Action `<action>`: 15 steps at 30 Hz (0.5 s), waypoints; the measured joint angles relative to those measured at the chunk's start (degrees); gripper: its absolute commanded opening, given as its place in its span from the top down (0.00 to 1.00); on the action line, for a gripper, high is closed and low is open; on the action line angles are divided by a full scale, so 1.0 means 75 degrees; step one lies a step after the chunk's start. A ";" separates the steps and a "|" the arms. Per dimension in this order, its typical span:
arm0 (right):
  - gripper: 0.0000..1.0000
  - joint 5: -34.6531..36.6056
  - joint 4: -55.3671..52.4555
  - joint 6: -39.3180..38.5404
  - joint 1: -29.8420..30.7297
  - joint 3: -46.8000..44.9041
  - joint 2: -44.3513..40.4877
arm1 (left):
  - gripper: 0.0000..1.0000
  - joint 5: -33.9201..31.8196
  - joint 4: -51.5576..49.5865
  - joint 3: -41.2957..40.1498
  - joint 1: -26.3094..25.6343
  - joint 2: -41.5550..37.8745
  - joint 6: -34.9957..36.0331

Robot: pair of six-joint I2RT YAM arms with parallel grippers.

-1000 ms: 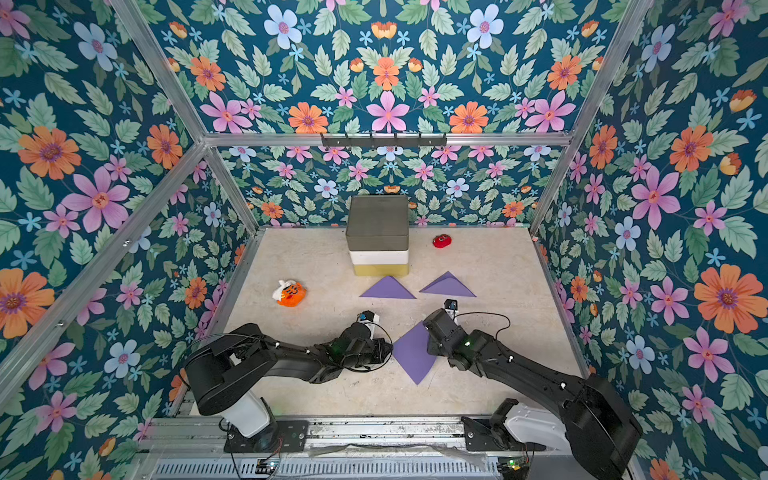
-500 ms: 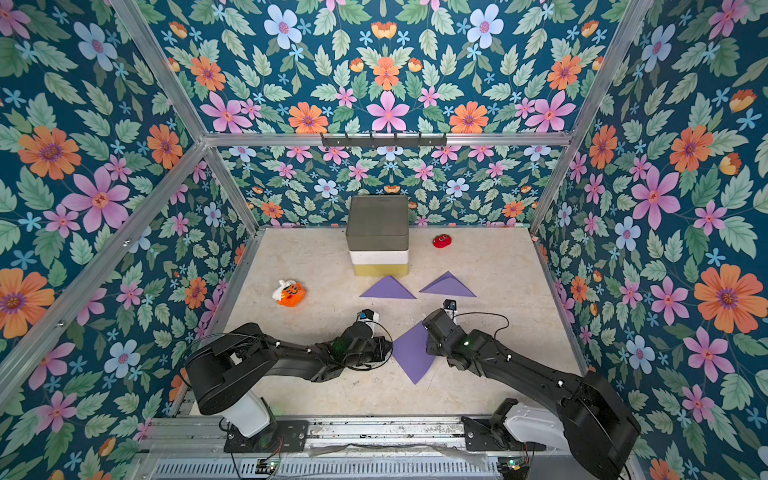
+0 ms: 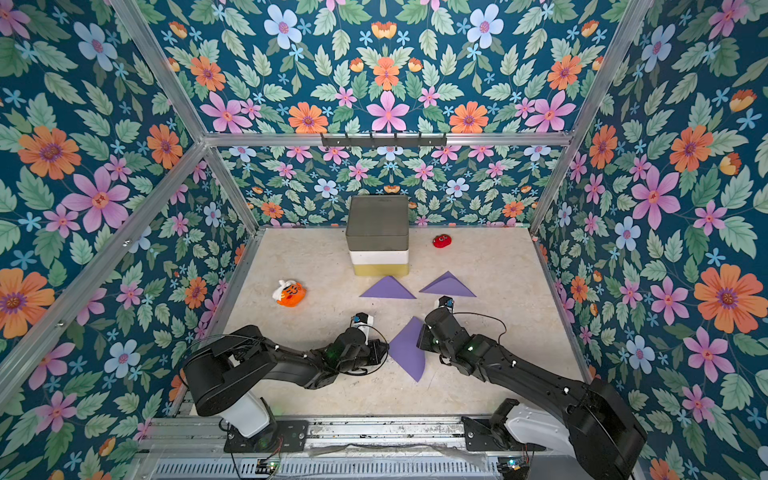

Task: Fold the square paper diagonally
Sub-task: Fold the paper at the center of the board.

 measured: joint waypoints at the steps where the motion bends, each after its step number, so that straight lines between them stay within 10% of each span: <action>1: 1.00 -0.0149 0.0341 0.0131 0.0000 -0.0102 0.0023 | 1.00 0.0000 0.0052 -0.0017 0.0000 0.0009 -0.0015; 15: 1.00 -0.1451 0.3754 0.1256 0.0204 -0.0391 0.1845 | 1.00 -0.0006 0.0230 -0.0329 0.0012 -0.0187 -0.0391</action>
